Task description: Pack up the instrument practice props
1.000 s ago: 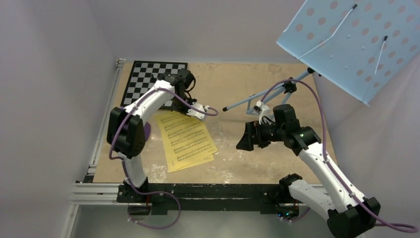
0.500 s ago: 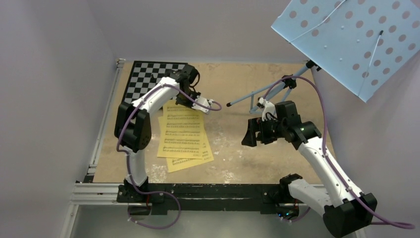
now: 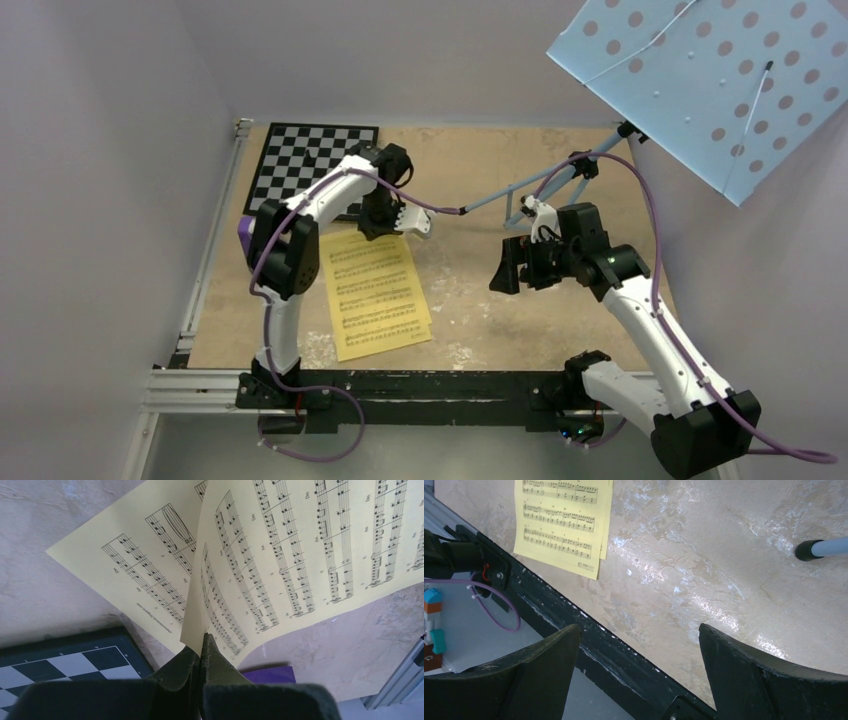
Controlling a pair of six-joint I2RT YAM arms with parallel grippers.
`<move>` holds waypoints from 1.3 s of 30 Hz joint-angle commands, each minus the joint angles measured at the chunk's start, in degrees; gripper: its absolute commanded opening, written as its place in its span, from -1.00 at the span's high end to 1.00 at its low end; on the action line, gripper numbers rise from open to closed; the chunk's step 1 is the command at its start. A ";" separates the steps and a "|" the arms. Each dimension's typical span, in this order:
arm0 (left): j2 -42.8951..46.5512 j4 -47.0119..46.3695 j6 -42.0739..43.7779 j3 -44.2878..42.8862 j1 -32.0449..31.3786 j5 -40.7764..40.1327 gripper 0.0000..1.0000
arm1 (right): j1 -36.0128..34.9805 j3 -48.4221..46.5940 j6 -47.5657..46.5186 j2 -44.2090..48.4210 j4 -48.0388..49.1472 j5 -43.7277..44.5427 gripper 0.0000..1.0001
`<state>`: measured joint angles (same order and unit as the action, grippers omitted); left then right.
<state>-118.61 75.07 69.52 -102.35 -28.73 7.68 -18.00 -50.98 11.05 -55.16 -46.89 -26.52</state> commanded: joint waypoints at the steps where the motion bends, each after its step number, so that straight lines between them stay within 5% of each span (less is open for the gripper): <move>1: 0.94 1.49 -2.82 0.44 0.13 -1.93 1.00 | 0.33 -1.84 -0.32 0.58 1.07 -0.45 -0.87; 28: -5.28 -5.74 -5.98 -6.21 0.87 -6.45 1.00 | 0.68 -0.35 1.47 2.32 1.11 -1.34 -0.87; 39: -0.03 -7.67 -8.52 -2.45 1.13 -7.96 0.20 | 0.74 -1.11 0.64 2.36 0.68 -1.29 -0.87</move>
<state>-123.76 69.10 62.28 -106.13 -28.12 -0.05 -17.56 -50.98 11.92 -52.86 -46.87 -26.70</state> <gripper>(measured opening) 0.340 0.935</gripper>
